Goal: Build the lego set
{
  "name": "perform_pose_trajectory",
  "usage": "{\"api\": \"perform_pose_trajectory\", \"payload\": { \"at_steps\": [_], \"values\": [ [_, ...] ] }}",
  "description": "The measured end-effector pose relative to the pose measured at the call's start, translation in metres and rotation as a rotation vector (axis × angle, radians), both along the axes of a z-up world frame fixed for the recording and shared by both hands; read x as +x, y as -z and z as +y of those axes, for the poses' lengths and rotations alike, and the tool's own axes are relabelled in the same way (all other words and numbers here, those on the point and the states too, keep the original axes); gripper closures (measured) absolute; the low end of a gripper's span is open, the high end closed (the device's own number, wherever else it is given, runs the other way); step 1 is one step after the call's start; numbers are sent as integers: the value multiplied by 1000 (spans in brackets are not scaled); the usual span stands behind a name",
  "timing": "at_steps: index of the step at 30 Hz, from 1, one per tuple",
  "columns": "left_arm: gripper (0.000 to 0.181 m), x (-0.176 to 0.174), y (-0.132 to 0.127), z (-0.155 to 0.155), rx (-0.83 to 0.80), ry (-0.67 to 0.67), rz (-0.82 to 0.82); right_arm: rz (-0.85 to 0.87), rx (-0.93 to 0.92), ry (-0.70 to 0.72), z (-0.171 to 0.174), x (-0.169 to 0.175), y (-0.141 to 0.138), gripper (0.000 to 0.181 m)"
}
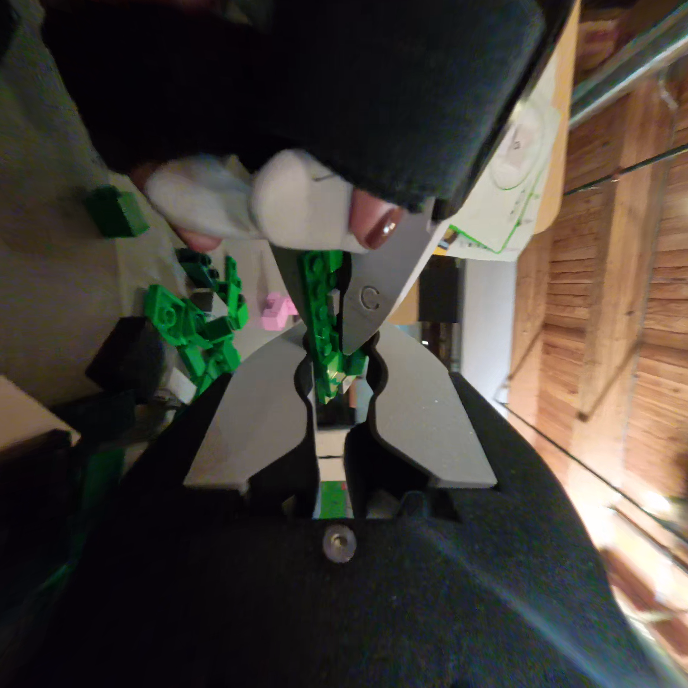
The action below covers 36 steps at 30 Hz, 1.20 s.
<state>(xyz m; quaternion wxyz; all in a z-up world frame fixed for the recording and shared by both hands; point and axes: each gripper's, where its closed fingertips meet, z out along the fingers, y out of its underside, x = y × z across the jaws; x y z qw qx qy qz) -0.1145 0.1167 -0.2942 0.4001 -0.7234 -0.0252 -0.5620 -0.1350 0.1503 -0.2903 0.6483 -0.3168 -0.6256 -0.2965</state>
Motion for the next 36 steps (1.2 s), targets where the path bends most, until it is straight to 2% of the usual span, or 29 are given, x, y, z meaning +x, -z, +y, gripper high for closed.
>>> {"api": "perform_pose_trajectory", "payload": {
  "at_steps": [7, 12, 22, 26, 29, 31, 34, 36],
  "values": [
    [176, -1, 9, 0, 19, -8, 158, 23, -289, -11, 6, 6, 20, 138],
    [176, -2, 15, -4, 36, 19, 266, 39, -437, -85, -3, 5, 28, 136],
    [175, 9, 20, -11, 60, 115, 331, 6, -412, -177, -19, -4, 30, 142],
    [175, 9, 20, -11, 89, 116, 368, 6, -433, -174, -19, -4, 31, 145],
    [159, 10, 12, -17, 124, 158, 311, 15, -474, -188, -20, -3, 33, 145],
    [173, 5, 17, -19, 134, 168, 387, 10, -483, -216, -24, -3, 33, 145],
    [175, 1, 20, -20, 132, 174, 434, 7, -485, -225, -26, -5, 34, 145],
    [175, 0, 20, -19, 108, 176, 401, 17, -514, -223, -27, -5, 34, 146]
  ]
}}
